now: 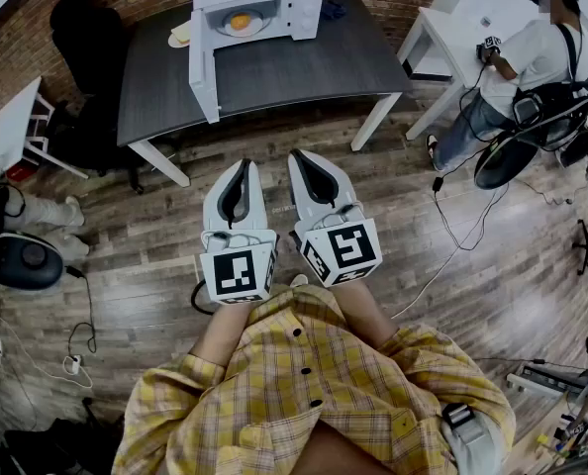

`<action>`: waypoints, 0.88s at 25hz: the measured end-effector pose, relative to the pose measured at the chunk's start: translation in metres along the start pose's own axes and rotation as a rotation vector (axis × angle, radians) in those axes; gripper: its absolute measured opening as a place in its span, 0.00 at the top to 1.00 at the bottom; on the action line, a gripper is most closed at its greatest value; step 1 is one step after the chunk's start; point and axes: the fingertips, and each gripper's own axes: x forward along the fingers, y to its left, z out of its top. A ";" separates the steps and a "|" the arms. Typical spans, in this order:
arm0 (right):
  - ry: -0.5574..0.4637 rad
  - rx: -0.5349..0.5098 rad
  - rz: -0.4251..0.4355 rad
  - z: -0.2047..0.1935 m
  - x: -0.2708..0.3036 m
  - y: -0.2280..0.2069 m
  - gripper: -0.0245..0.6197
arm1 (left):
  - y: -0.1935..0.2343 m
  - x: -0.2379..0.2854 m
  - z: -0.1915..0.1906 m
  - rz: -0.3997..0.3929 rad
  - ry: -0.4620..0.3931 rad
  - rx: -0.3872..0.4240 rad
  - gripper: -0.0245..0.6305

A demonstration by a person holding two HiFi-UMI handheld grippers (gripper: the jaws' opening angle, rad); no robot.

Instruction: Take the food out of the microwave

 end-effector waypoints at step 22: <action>-0.016 0.009 0.012 -0.005 -0.005 -0.067 0.96 | -0.040 0.040 -0.027 0.052 0.046 0.005 0.96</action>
